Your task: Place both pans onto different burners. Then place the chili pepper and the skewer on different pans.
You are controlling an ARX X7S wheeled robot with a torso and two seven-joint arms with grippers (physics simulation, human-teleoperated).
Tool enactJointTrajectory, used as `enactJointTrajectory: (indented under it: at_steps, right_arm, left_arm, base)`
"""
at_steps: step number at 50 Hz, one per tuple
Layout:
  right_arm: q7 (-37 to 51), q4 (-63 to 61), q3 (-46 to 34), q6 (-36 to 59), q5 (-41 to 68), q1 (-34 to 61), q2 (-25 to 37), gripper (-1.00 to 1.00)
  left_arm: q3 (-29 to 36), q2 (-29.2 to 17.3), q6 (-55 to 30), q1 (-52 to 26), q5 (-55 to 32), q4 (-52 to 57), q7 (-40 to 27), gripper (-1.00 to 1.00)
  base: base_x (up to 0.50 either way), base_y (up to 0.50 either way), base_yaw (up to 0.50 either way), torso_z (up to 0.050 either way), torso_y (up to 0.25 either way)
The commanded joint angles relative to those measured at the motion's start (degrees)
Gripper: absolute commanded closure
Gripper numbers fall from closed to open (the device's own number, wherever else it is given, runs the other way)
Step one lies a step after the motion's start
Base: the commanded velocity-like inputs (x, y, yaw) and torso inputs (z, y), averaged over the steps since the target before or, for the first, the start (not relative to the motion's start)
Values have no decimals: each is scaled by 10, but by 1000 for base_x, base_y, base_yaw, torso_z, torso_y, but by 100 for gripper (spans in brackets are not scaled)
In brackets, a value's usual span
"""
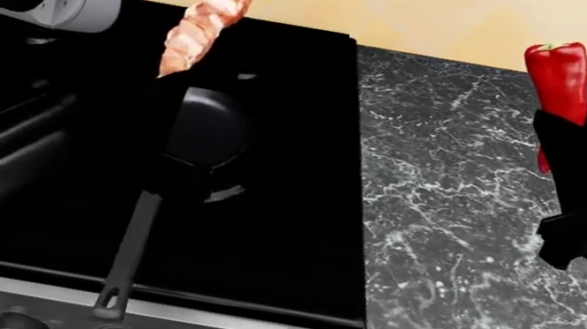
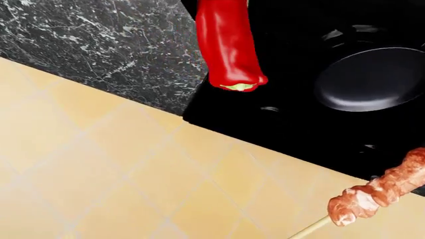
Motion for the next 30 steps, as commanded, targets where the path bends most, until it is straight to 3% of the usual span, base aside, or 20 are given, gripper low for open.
enactJointTrajectory:
  at_steps: [1,30]
  right_arm:
    - [-4,-9,16,11,-9,-13,-3,100]
    - [-2,9,19,38,-8,-3,-26,100]
  left_arm:
    - [-10,-7,-7,10,9,14,-3,100]
    - [-12,-18,-6,3,-1,12,2,100]
  base:
    - [0,500,0,0,0]
    - [0,500,0,1,0]
